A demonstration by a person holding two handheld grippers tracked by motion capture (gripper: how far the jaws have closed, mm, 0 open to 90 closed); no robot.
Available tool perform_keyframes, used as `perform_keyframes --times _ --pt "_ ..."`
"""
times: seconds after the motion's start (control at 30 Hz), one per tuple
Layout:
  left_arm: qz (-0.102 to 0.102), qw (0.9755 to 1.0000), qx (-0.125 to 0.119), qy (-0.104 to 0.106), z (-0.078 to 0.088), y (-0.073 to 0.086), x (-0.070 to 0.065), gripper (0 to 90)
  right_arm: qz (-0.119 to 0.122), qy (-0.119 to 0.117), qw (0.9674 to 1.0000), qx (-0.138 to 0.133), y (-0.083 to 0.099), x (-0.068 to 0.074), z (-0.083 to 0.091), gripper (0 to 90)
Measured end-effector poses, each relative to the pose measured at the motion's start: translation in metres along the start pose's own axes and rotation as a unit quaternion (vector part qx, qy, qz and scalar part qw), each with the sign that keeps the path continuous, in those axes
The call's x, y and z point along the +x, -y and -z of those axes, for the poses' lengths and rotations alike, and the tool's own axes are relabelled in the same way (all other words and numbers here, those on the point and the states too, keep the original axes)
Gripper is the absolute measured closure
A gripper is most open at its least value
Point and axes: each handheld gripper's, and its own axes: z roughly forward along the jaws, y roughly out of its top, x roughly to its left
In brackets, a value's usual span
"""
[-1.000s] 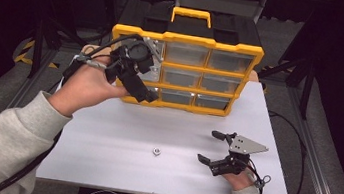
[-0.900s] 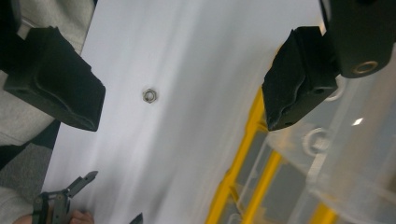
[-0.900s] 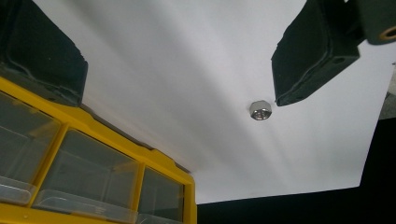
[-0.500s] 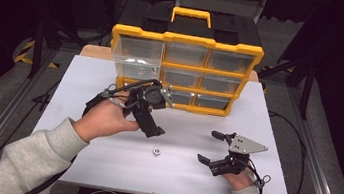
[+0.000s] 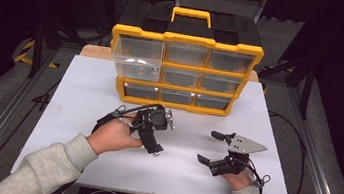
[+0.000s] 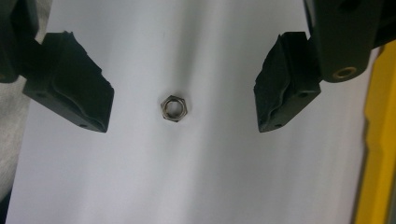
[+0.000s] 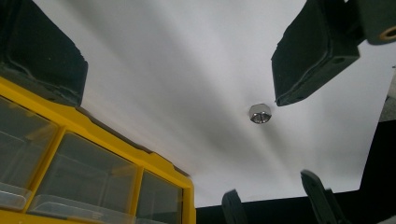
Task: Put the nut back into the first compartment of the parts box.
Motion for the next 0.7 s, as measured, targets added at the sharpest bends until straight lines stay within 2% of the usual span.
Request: perform_keyframes --times 0.2,0.37,0.43,0.5,0.53,0.57,0.6,0.7 --pt "-0.006 0.9996 0.022 0.016 -0.022 0.002 -0.002 24.2 0.000 -0.001 1.0000 0.001 0.000 0.000 0.000 4.1" --pt "-0.003 0.9990 0.028 0.035 -0.037 0.005 -0.001 27.9 0.000 -0.001 1.0000 0.004 0.000 0.000 0.000 4.1" --pt "0.002 0.9989 0.028 0.037 -0.043 0.007 -0.002 28.2 0.001 -0.001 1.0000 0.004 0.000 0.000 0.000 4.1" --pt "0.004 0.9989 0.030 0.037 -0.045 0.008 -0.002 28.2 0.000 0.000 1.0000 0.002 0.000 0.000 0.000 4.1" --pt "-0.002 0.9986 0.035 0.040 -0.046 0.007 0.000 28.4 0.000 -0.001 1.0000 0.000 0.000 0.000 0.000 4.0" --pt "0.003 0.9985 0.035 0.043 -0.048 0.008 0.001 29.2 0.000 0.000 1.0000 -0.001 0.000 0.000 0.000 4.0" --pt "0.010 0.9983 0.034 0.045 -0.049 0.009 0.000 31.8 0.000 0.000 1.0000 -0.001 0.000 0.000 0.000 4.0" --pt "0.005 0.9982 0.033 0.049 -0.052 0.010 0.001 36.4 0.001 0.000 1.0000 0.000 0.000 0.000 0.000 4.0"
